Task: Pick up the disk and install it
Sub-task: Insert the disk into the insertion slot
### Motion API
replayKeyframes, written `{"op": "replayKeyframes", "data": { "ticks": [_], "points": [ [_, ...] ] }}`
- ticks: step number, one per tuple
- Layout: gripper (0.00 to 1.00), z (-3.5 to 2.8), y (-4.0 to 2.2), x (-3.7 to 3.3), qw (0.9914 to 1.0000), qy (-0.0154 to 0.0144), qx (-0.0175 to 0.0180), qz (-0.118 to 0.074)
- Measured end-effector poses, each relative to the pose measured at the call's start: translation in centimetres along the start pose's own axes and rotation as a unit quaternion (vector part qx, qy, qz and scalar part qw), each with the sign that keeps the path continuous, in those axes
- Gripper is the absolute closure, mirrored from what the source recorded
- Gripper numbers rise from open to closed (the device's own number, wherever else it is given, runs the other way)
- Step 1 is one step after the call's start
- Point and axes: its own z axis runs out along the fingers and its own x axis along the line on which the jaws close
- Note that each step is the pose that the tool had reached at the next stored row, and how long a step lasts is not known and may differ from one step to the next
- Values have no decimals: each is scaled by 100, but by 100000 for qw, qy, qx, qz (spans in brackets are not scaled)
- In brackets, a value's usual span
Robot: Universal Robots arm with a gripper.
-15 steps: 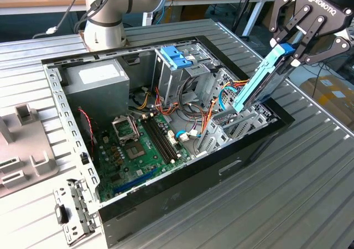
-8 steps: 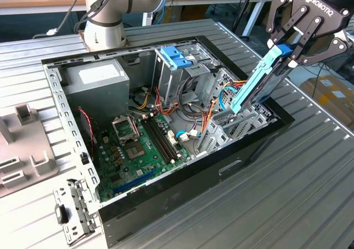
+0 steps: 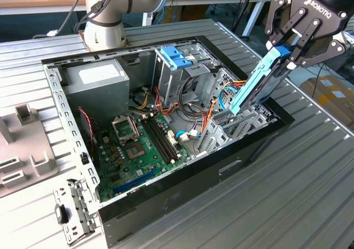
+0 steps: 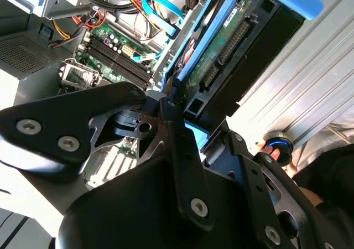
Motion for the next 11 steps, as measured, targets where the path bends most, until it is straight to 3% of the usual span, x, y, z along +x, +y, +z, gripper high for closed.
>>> {"op": "replayKeyframes", "data": {
  "ticks": [4, 11],
  "points": [
    [63, 28, 31, 0, 100000, 16, 4, 36],
    [63, 44, 206, -5, 100000, 1, 79, 47]
  ]
}}
